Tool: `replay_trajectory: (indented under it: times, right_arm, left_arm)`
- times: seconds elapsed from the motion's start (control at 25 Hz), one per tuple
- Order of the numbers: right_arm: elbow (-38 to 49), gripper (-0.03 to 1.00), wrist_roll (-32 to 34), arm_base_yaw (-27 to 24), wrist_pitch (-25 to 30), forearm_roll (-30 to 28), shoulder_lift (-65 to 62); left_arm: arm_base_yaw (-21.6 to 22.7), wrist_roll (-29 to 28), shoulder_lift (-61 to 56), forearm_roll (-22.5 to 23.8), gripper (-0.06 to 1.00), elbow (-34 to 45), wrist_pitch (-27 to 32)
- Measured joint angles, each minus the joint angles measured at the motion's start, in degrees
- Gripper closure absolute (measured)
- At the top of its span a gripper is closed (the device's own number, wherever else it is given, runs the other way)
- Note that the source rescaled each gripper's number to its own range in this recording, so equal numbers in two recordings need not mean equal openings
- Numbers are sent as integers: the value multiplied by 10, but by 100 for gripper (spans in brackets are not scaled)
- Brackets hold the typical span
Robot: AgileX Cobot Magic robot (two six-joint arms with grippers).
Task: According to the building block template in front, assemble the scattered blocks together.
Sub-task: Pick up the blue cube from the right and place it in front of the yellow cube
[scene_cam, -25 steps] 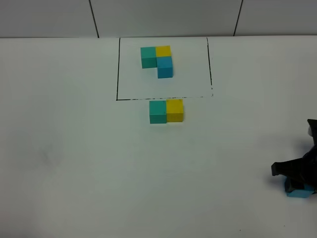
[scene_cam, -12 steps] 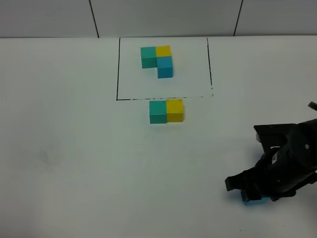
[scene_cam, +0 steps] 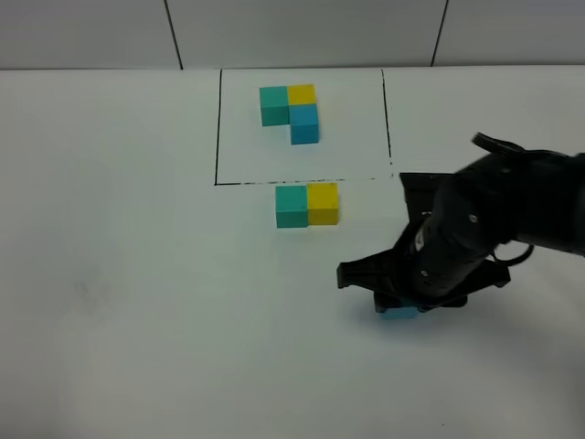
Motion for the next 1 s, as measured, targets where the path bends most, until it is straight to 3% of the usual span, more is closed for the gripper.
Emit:
replay_trajectory:
  times: [0.12, 0.32, 1.0]
  right_arm:
    - [-72, 97, 20, 15, 48, -43, 60]
    - [-181, 97, 26, 20, 104, -62, 143]
    - [-364, 97, 28, 20, 157, -72, 285]
  left_arm:
    - [0, 0, 0, 0, 19, 0, 0]
    - [0, 0, 0, 0, 19, 0, 0]
    - [0, 0, 0, 0, 19, 0, 0]
